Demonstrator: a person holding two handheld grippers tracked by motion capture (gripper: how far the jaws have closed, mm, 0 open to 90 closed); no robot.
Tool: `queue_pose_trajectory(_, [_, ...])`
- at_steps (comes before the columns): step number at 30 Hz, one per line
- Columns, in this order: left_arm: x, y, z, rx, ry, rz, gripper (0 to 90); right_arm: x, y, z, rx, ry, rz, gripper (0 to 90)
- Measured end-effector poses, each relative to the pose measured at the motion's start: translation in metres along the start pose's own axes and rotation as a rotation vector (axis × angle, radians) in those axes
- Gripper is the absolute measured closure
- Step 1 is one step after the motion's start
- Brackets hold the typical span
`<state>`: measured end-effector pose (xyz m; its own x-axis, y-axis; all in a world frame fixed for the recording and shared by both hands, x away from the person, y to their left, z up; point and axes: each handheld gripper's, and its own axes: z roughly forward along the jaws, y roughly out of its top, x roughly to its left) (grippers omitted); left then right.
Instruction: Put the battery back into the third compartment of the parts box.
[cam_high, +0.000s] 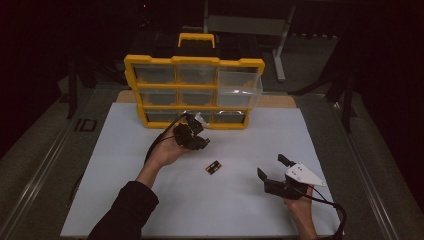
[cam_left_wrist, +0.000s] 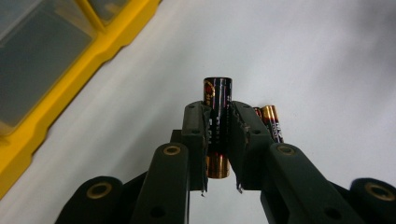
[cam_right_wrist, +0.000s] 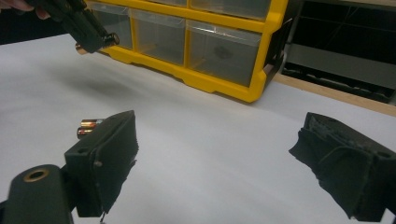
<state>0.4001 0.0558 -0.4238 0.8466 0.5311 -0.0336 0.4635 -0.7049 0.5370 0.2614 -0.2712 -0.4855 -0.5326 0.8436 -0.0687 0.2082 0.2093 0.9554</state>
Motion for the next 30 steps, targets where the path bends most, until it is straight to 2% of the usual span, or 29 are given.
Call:
queue_pose_trajectory(16, [0.006,0.004,-0.024,-0.062,0.025,-0.002,77.1,0.000,0.000,-0.001,-0.006,0.003,0.008,11.7])
queue_pose_trajectory(30, [0.011,0.005,-0.044,-0.149,0.029,-0.007,77.1,0.000,0.000,0.000,-0.006,0.004,0.007,11.7])
